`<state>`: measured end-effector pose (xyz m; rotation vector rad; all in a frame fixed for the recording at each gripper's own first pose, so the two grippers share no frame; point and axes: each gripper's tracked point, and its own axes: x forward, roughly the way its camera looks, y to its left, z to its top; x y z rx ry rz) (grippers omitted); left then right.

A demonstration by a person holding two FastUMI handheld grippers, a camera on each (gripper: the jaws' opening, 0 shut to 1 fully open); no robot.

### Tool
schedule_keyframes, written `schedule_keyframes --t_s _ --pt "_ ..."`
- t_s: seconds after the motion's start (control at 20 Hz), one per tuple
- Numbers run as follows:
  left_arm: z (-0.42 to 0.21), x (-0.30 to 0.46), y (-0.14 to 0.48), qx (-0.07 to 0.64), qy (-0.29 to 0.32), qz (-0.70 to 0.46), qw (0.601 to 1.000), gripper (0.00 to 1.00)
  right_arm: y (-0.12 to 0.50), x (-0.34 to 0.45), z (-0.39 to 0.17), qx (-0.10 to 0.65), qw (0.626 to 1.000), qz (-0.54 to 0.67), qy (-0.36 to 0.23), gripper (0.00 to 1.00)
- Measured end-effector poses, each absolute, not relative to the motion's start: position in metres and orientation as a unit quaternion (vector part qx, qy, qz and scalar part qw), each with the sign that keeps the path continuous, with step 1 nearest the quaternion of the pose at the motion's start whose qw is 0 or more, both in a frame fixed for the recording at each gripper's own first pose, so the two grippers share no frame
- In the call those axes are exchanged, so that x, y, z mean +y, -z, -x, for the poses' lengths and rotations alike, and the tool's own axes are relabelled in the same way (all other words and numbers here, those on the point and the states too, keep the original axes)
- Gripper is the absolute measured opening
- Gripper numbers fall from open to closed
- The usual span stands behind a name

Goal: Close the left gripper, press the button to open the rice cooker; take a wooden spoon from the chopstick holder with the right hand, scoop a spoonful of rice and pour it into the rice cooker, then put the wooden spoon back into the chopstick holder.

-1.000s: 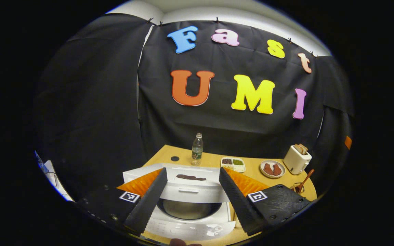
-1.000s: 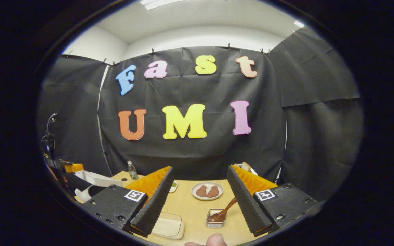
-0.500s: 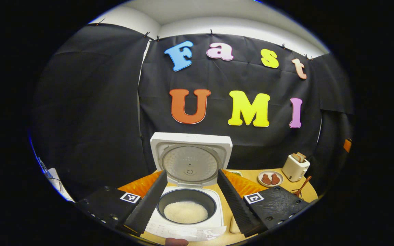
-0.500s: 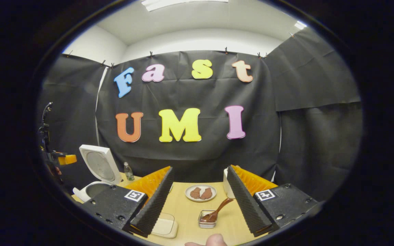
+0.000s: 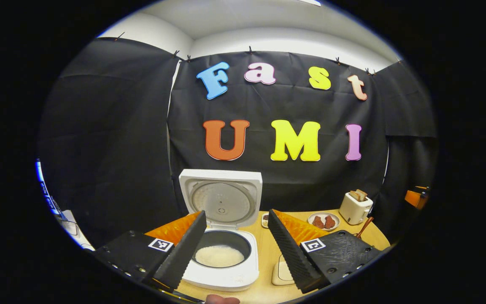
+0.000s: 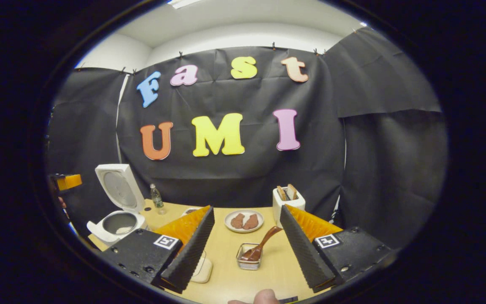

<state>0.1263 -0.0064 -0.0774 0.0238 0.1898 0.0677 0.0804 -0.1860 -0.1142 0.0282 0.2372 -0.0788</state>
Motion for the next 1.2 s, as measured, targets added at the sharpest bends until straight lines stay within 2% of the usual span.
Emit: schedule_keyframes --t_s 0.2,0.25,0.3,0.55,0.6,0.65,0.7,0.75,0.8,0.85,0.9,0.95,1.0,1.05,1.1,1.15,1.2 --pt "-0.122 -0.022 0.085 0.106 -0.039 -0.006 0.994 0.95 0.159 -0.209 -0.103 0.151 0.987 -0.038 0.043 1.00" --pt "-0.125 -0.025 0.084 0.105 -0.041 -0.007 0.994 0.95 0.171 -0.215 -0.111 0.161 0.985 -0.045 0.041 0.96" --pt "-0.129 -0.027 0.083 0.104 -0.042 -0.009 0.994 0.95 0.185 -0.216 -0.120 0.174 0.983 -0.054 0.037 1.00" --pt "-0.148 -0.025 0.075 0.111 -0.070 -0.007 0.991 0.95 0.263 -0.229 -0.162 0.237 0.968 -0.083 0.025 1.00" --pt "-0.150 -0.025 0.073 0.111 -0.075 -0.004 0.991 0.95 0.278 -0.231 -0.170 0.250 0.964 -0.083 0.023 0.94" --pt "-0.151 -0.024 0.074 0.113 -0.082 -0.005 0.990 0.95 0.293 -0.233 -0.177 0.264 0.961 -0.085 0.022 1.00" --pt "-0.152 -0.024 0.077 0.117 -0.088 -0.008 0.989 0.95 0.309 -0.234 -0.184 0.278 0.956 -0.092 0.018 0.94" --pt "-0.152 -0.024 0.081 0.125 -0.091 -0.012 0.988 0.95 0.323 -0.235 -0.190 0.292 0.951 -0.101 0.019 1.00" --pt "-0.148 -0.025 0.086 0.135 -0.093 -0.017 0.986 0.95 0.335 -0.238 -0.197 0.304 0.946 -0.112 0.022 1.00" --pt "-0.144 -0.024 0.090 0.144 -0.096 -0.022 0.985 0.95 0.345 -0.240 -0.204 0.313 0.942 -0.120 0.024 0.91" --pt "-0.141 -0.023 0.092 0.150 -0.101 -0.027 0.983 0.95 0.352 -0.241 -0.213 0.318 0.939 -0.127 0.023 0.89" --pt "-0.141 -0.022 0.096 0.156 -0.106 -0.029 0.981 0.95 0.359 -0.241 -0.221 0.320 0.938 -0.133 0.019 0.96" --pt "-0.139 -0.022 0.100 0.162 -0.111 -0.032 0.980 0.95 0.367 -0.242 -0.229 0.323 0.936 -0.137 0.020 0.89" --pt "-0.136 -0.022 0.104 0.169 -0.114 -0.035 0.978 0.95 0.372 -0.242 -0.237 0.324 0.934 -0.147 0.019 0.75" --pt "-0.133 -0.021 0.106 0.175 -0.117 -0.040 0.977 0.95 0.376 -0.243 -0.242 0.329 0.931 -0.158 0.018 0.67" --pt "-0.130 -0.019 0.107 0.178 -0.121 -0.045 0.976 0.95 0.378 -0.244 -0.246 0.332 0.929 -0.165 0.019 0.72" --pt "-0.129 -0.018 0.106 0.179 -0.124 -0.045 0.975 0.96 0.381 -0.244 -0.249 0.333 0.927 -0.170 0.018 0.66"
